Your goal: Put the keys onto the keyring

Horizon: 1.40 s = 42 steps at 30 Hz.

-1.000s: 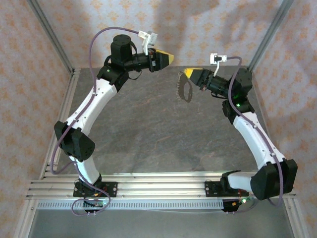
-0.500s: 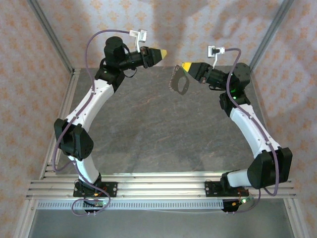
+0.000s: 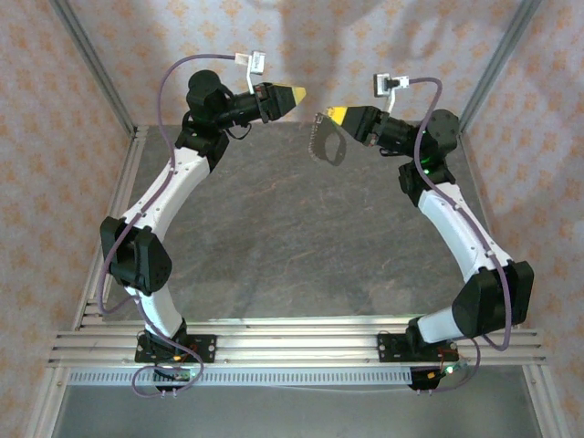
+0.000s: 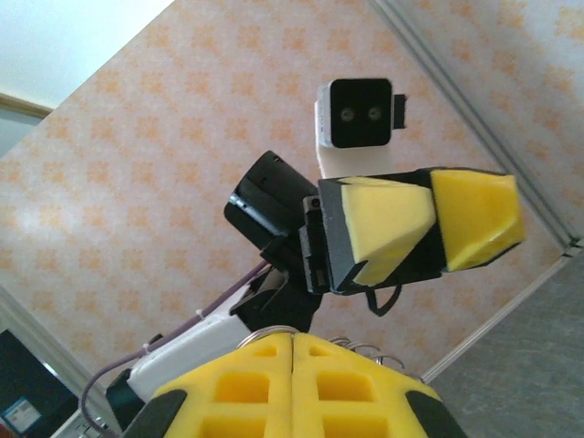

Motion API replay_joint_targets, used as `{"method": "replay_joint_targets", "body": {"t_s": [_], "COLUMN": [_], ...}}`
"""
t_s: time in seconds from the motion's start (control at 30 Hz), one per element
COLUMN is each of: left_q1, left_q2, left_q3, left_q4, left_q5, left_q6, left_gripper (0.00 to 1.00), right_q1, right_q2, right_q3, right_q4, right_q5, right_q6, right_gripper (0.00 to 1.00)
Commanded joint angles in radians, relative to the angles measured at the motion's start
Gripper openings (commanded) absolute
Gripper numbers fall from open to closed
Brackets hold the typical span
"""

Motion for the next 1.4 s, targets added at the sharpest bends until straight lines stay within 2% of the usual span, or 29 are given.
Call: {"method": "replay_joint_targets", "body": {"t_s": [0.0, 0.57, 1.37], "left_q1": [0.011, 0.011, 0.003], "left_q2": [-0.049, -0.058, -0.047], "left_q3": [0.013, 0.075, 0.088], "left_q4": [0.068, -0.039, -0.011], "left_q5": [0.07, 0.19, 0.181], "left_q6": [-0.017, 0.067, 0.024], "left_gripper": [0.46, 0.48, 0.48], "right_q1": [0.025, 0.078, 0.078], "right_q2": [-0.003, 0.016, -0.035], "right_q3": [0.048, 0.073, 0.06], "right_q4": [0.03, 0.003, -0.103], "right_q5": [-0.025, -0.029, -0.049], "right_q6": [-0.022, -0.038, -0.117], "right_gripper": [0.0, 0.0, 0.0]}}
